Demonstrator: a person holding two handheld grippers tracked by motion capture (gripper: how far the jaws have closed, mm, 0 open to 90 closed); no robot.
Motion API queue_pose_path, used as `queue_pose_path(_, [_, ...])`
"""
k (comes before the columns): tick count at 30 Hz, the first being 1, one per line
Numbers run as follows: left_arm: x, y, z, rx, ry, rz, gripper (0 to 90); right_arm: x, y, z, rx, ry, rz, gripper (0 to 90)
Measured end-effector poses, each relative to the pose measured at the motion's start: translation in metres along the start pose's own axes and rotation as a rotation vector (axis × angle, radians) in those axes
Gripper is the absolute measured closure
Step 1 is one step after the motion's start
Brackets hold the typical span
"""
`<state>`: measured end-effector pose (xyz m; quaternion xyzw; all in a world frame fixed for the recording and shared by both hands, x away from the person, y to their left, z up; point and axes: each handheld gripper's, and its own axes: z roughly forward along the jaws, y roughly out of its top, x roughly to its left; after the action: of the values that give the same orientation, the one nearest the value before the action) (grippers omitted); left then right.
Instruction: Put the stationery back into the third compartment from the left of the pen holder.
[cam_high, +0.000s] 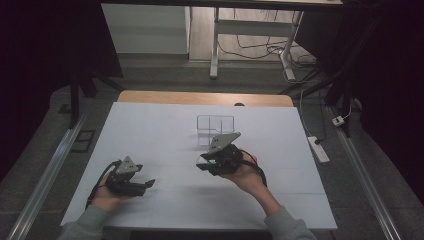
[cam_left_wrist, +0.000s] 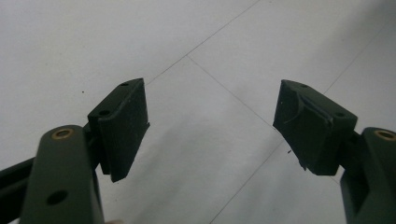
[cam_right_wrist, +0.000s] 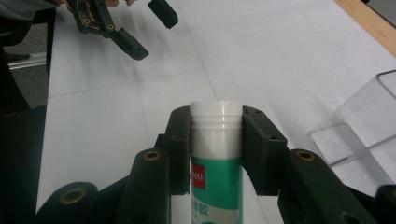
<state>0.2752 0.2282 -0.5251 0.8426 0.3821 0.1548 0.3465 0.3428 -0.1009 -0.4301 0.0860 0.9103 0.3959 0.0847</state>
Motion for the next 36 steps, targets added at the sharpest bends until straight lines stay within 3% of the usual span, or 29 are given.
queue_pose_path(9, [0.000, 0.000, 0.001, 0.005, 0.000, 0.002, 25.8, -0.007, -0.002, -0.011, -0.043, -0.056, 0.034, 63.7])
queue_pose_path(36, [0.000, 0.001, -0.001, -0.006, 0.002, 0.003, 25.8, -0.029, -0.003, -0.025, -0.167, -0.157, 0.123, 63.7])
